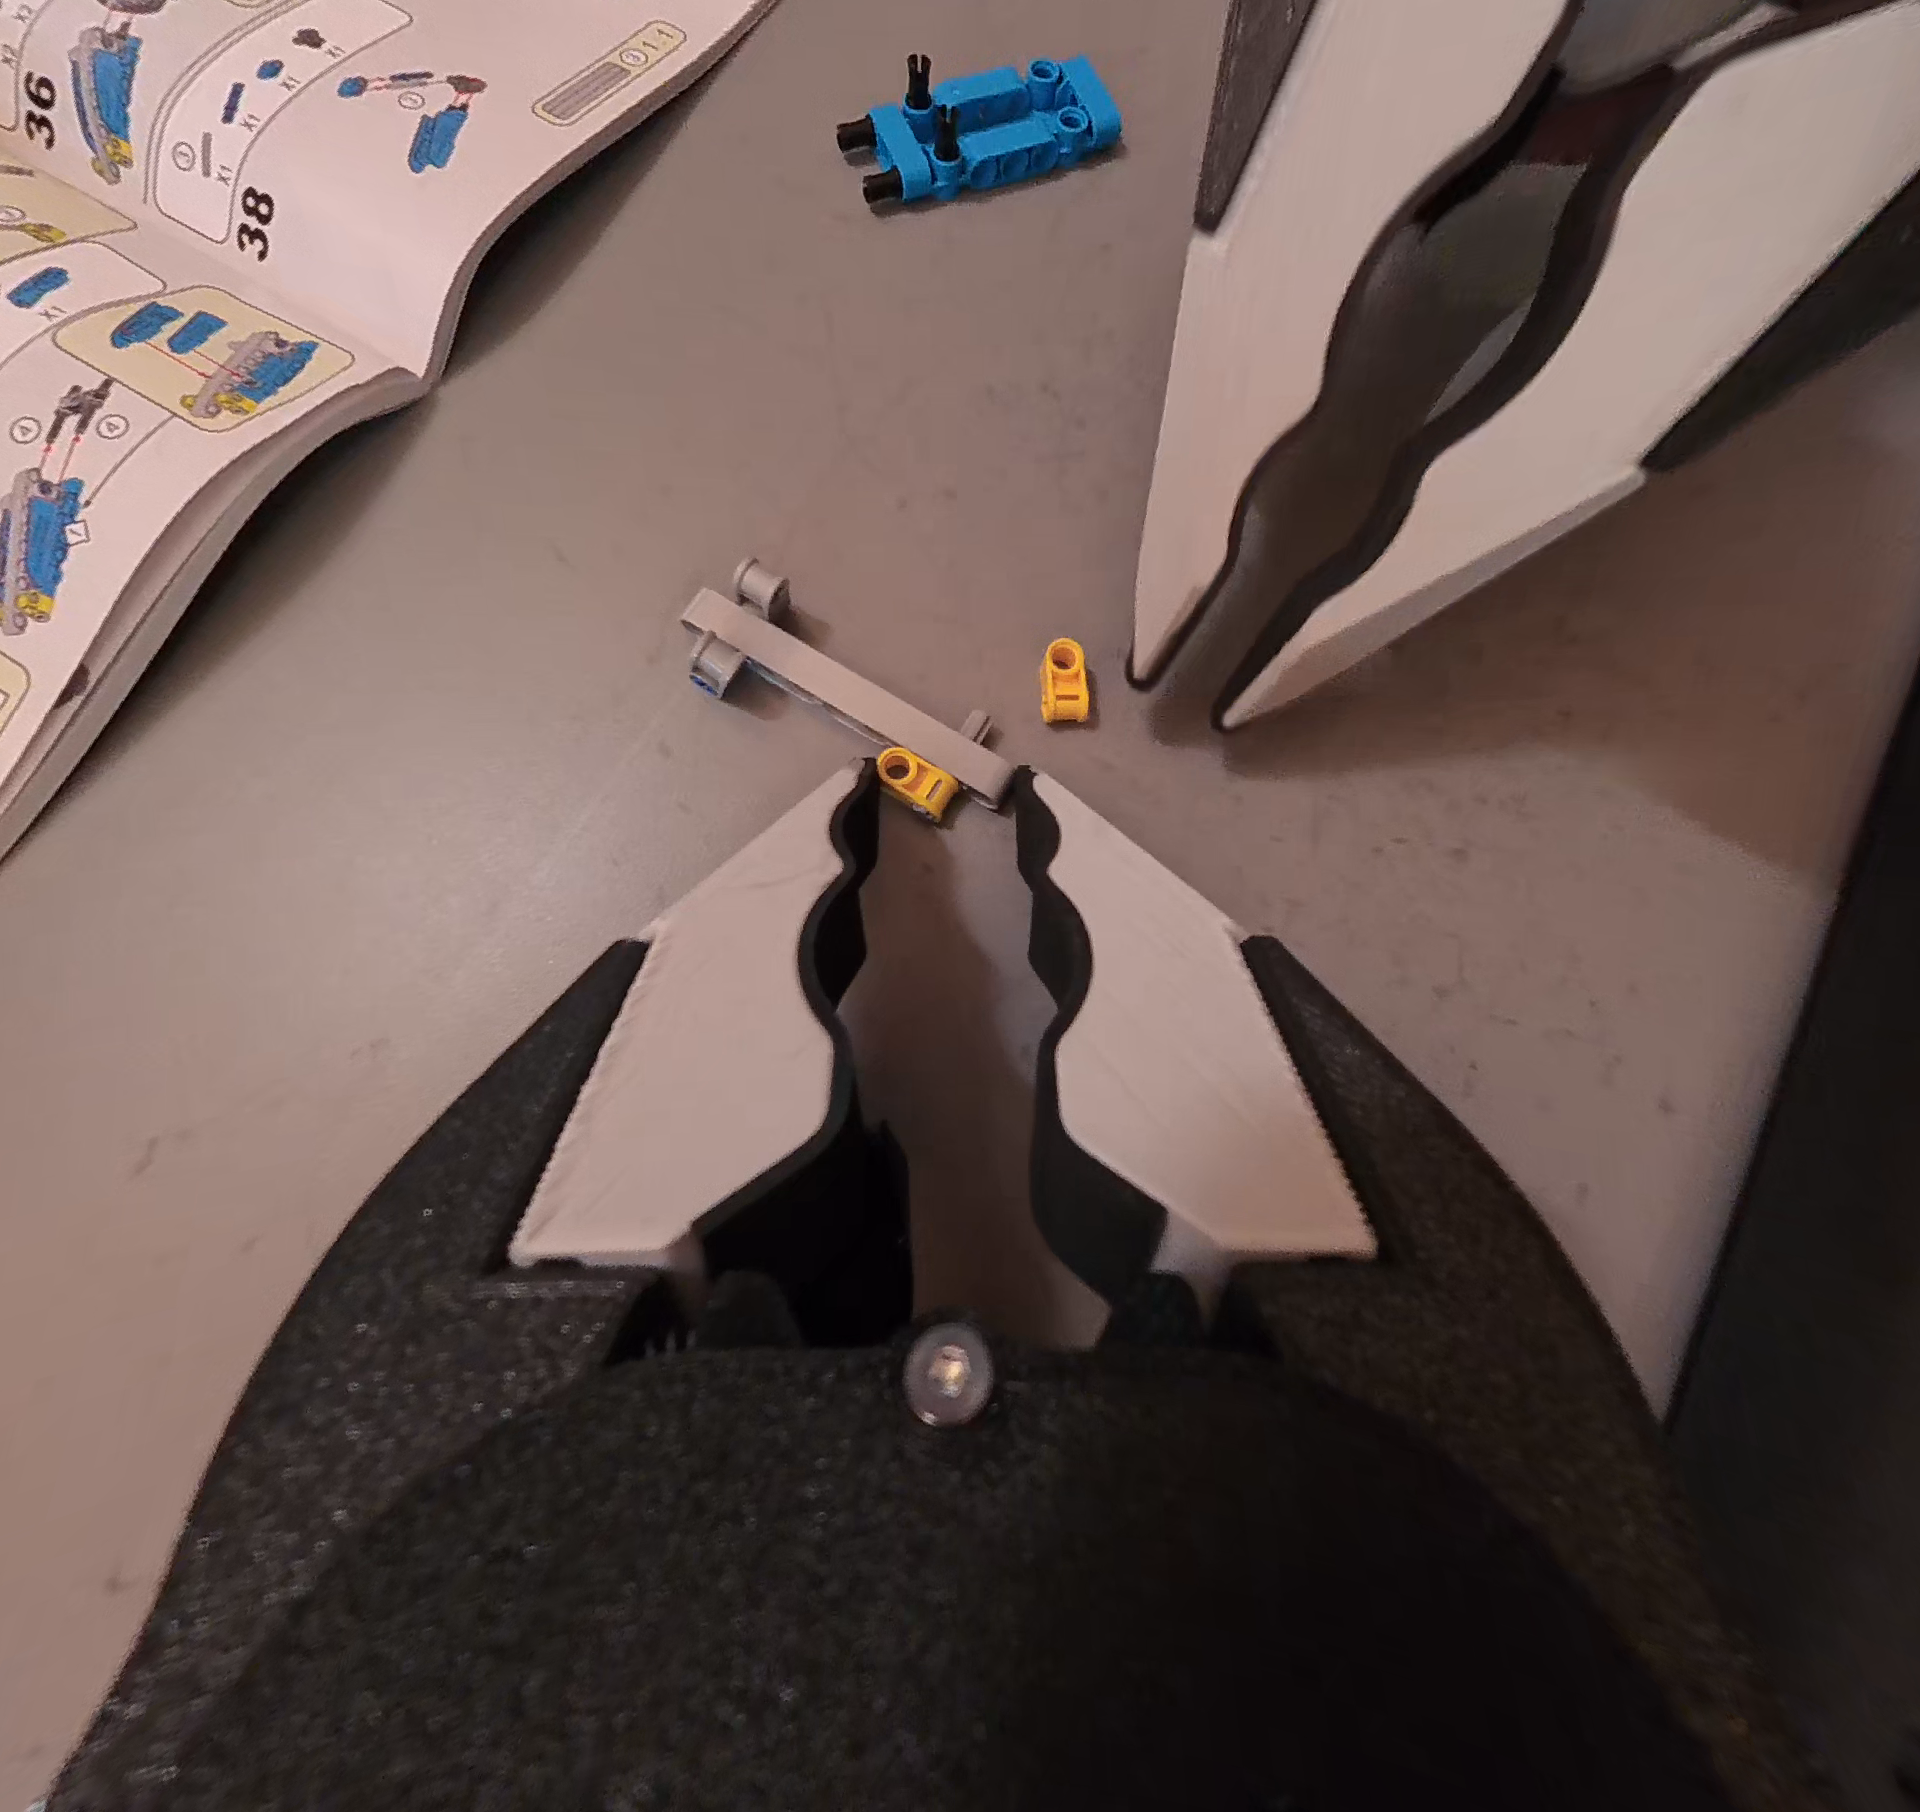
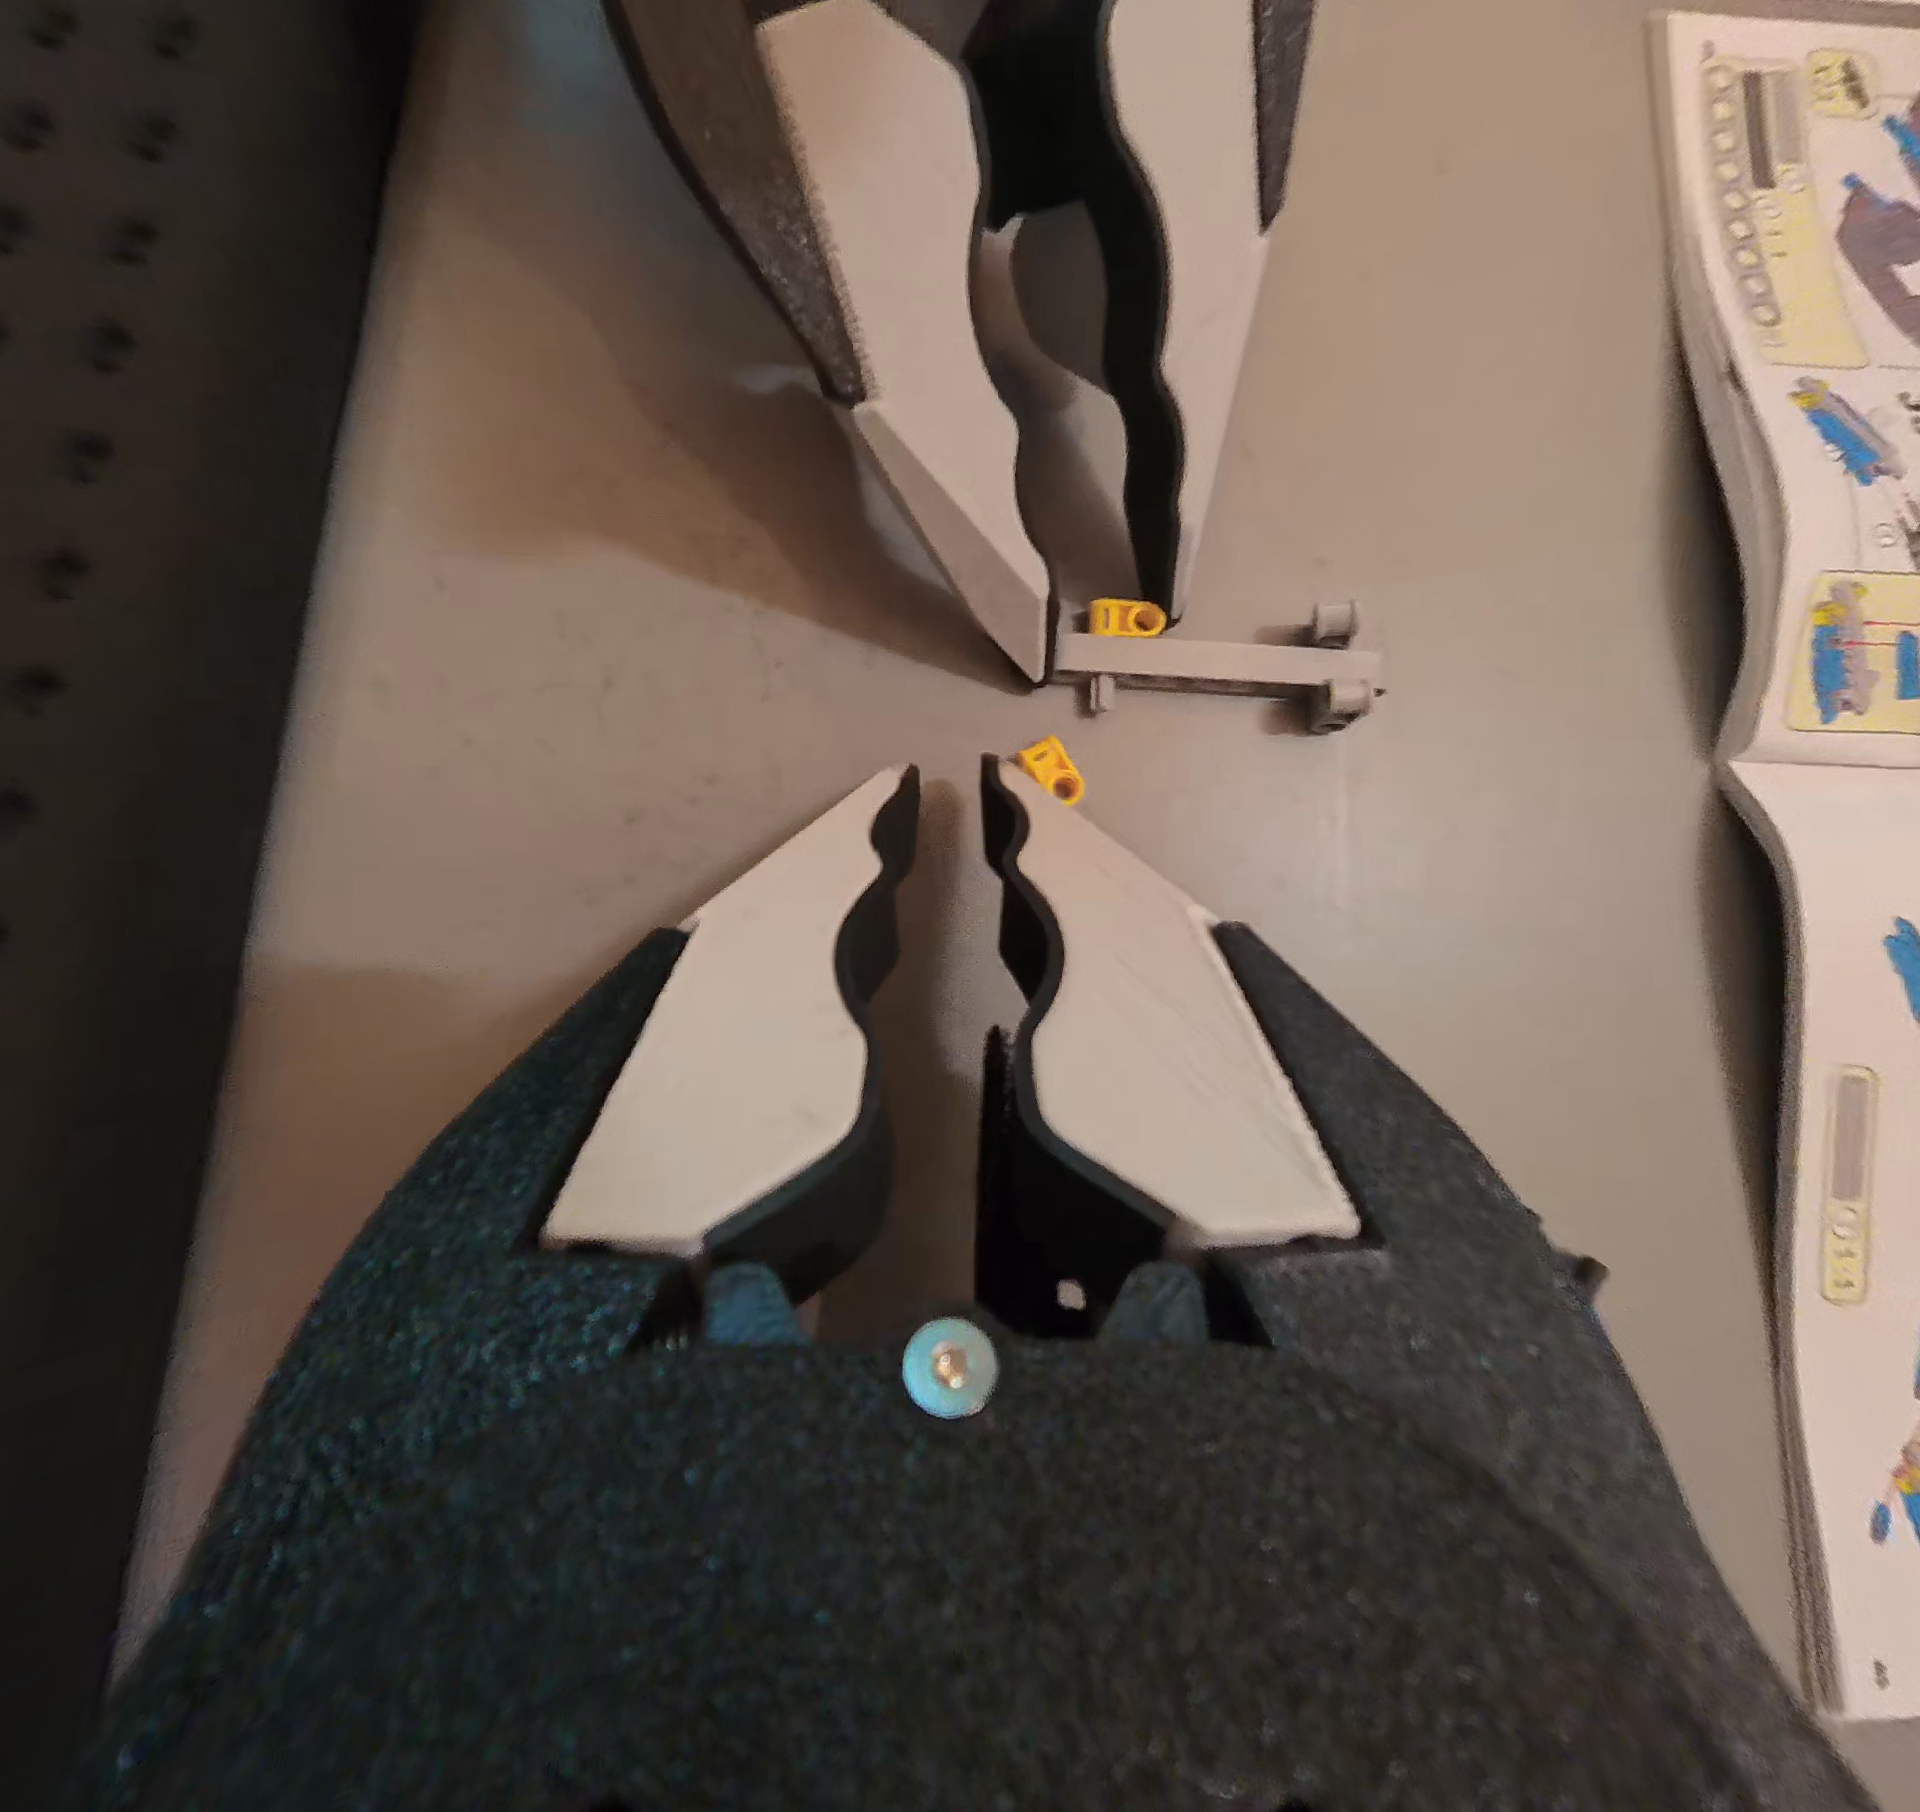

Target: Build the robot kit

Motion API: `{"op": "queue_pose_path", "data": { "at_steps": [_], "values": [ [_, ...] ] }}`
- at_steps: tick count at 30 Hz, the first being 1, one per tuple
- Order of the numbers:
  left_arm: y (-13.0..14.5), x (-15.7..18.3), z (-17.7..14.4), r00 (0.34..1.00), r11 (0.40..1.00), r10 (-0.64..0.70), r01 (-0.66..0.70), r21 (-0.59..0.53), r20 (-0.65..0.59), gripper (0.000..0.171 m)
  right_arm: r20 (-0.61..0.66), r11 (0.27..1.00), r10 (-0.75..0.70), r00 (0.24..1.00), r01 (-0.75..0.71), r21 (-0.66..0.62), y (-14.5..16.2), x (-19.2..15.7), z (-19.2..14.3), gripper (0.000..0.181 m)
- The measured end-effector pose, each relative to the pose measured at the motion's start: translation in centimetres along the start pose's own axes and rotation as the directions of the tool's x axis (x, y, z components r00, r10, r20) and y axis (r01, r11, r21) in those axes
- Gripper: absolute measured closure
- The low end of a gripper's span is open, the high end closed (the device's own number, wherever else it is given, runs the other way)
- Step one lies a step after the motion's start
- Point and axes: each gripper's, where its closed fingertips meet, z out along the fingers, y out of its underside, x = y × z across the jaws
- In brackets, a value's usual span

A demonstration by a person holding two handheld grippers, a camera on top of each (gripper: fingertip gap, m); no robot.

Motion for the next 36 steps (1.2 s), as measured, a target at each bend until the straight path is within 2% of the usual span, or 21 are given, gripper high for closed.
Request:
{"op": "queue_pose_path", "data": {
  "at_steps": [3,7,12,16,20,23,28,36],
  "values": [
    [0.0,0.0,0.0,1.0,1.0,0.0,0.0,0.0,-0.001,0.146,-0.068,0.999,0.052,0.996,-0.053,-0.009,0.3,1.5,-0.4,0.168],
    [0.1,0.0,0.0,1.0,1.0,0.005,-0.005,-0.001,-0.007,0.146,-0.045,0.992,0.115,0.992,-0.117,-0.039,0.8,1.4,0.3,0.164],
    [0.2,0.1,-0.1,0.999,0.999,0.039,-0.039,-0.004,-0.016,0.146,-0.089,0.995,0.085,0.992,-0.088,-0.038,0.7,2.0,0.6,0.164],
    [0.4,0.6,-0.4,0.994,0.997,0.078,-0.079,-0.006,-0.071,0.146,-0.087,0.997,0.062,0.994,-0.065,-0.031,0.6,1.9,1.0,0.167],
    [0.5,0.7,-0.4,0.991,0.995,0.098,-0.099,-0.007,-0.094,0.146,-0.135,0.999,-0.033,0.99,0.028,-0.038,0.4,2.1,1.2,0.173],
    [0.5,0.7,-0.4,0.988,0.994,0.111,-0.113,-0.007,-0.108,0.146,-0.125,0.999,-0.03,0.992,0.026,-0.033,0.3,1.9,1.0,0.174],
    [0.5,0.7,-0.4,0.986,0.992,0.123,-0.124,-0.007,-0.114,0.146,-0.052,0.997,0.083,0.995,-0.083,-0.003,0.0,1.4,1.0,0.166],
    [0.5,0.7,-0.4,0.986,0.992,0.126,-0.128,-0.007,-0.11,0.146,-0.057,0.998,0.056,0.997,-0.055,0.011,-0.6,1.2,2.0,0.161]
  ]
}}
